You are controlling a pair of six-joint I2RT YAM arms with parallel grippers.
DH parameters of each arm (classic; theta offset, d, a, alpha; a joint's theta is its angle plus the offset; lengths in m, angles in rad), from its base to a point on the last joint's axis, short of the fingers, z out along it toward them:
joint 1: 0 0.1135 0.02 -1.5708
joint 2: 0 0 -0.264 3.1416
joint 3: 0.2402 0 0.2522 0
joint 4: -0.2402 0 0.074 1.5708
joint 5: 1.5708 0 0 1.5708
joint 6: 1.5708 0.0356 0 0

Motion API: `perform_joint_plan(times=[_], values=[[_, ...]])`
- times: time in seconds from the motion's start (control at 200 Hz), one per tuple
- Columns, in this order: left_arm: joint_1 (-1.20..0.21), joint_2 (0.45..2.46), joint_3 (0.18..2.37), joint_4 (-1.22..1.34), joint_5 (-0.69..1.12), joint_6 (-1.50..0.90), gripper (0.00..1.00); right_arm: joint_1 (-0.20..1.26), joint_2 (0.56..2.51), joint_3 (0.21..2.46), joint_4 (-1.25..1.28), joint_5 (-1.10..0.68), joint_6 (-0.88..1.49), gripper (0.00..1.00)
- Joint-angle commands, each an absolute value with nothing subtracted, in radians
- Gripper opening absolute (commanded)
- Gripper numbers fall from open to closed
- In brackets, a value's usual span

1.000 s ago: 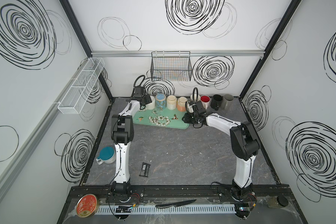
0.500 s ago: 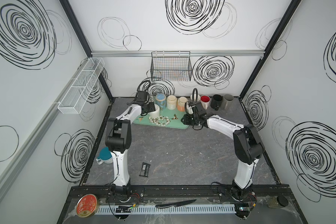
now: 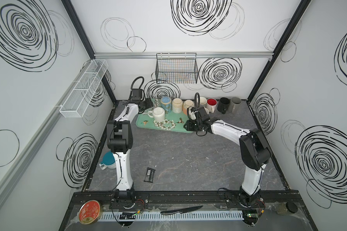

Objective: Turn the mug right side up
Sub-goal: Move the mug to the tray.

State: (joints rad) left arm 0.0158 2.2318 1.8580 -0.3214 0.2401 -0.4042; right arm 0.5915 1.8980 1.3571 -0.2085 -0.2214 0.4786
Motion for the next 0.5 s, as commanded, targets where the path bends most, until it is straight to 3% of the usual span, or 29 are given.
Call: perform_joint_plan(times=[0.0, 0.495], values=[[0.029, 2.273, 1.848, -0.276, 0.316, -0.470, 0.64, 0.607, 1.900, 1.386, -0.229, -0.226, 0.489, 0.40], [-0.044, 1.987, 1.309, -0.046, 0.330, -0.567, 0.60, 0.640, 2.004, 1.517, -0.246, -0.273, 0.500, 0.40]])
